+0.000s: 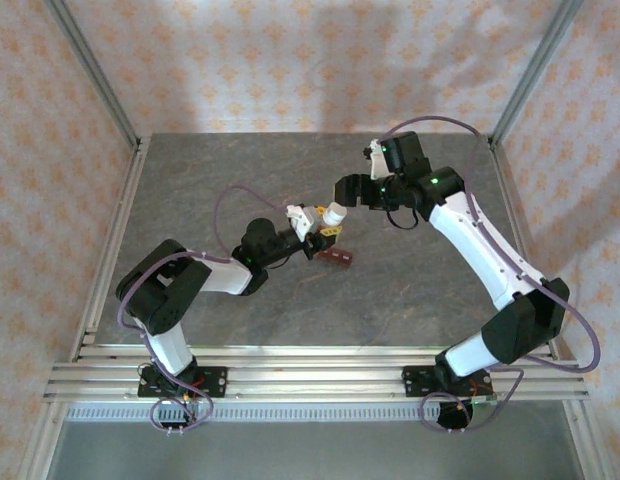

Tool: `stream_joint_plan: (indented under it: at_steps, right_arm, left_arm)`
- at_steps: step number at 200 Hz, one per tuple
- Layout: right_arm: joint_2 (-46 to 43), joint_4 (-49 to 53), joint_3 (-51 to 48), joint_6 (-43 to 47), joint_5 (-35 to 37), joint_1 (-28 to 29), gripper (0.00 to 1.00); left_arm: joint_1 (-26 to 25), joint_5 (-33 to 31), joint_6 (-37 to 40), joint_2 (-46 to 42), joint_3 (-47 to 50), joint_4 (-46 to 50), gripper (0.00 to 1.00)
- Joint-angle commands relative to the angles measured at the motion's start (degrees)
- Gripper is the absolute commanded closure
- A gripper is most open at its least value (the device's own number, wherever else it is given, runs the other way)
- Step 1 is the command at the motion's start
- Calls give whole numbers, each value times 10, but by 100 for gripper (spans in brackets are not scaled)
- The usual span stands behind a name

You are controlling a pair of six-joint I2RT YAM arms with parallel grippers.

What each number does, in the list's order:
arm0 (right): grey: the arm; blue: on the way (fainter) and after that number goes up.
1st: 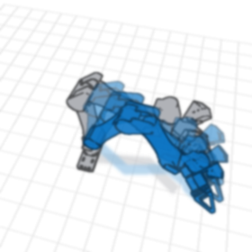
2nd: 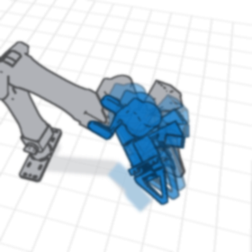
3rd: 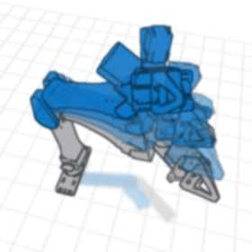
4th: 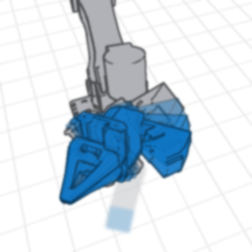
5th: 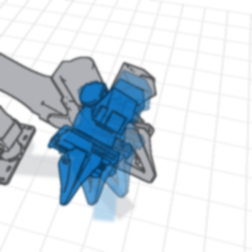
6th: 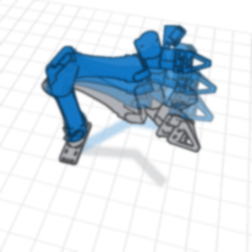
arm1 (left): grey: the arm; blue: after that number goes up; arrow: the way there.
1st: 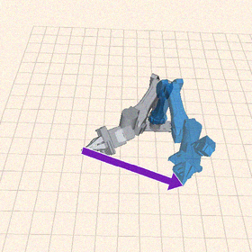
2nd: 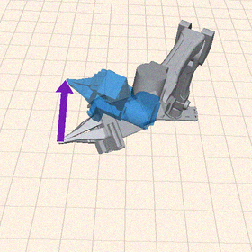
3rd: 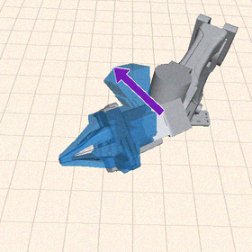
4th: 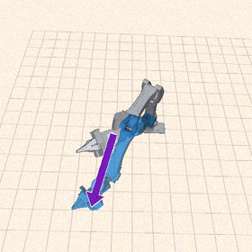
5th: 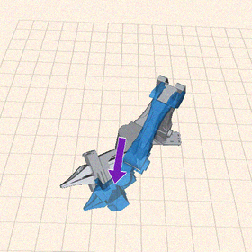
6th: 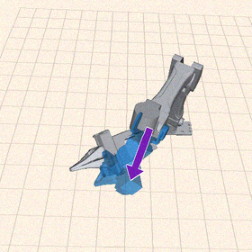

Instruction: Sort the pills into containers

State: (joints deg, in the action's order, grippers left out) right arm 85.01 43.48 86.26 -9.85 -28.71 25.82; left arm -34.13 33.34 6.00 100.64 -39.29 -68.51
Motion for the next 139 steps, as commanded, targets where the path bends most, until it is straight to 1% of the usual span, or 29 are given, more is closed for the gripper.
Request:
stream_joint_plan:
  at_steps: [1,40,123,139]
  right_arm:
    - [4,11,6,43,-39,0,21]
    - [7,-9,-11,34,-79,2,24]
    - [21,-12,-33,32,-79,10,32]
    - [24,-14,-36,31,-78,11,37]
  left_arm:
    - [2,15,3,-4,-8,-36,100]
    - [3,18,2,-4,-8,-36,100]
    - [3,21,-3,-7,-13,-36,100]
    - [3,21,-3,-7,-14,-36,100]
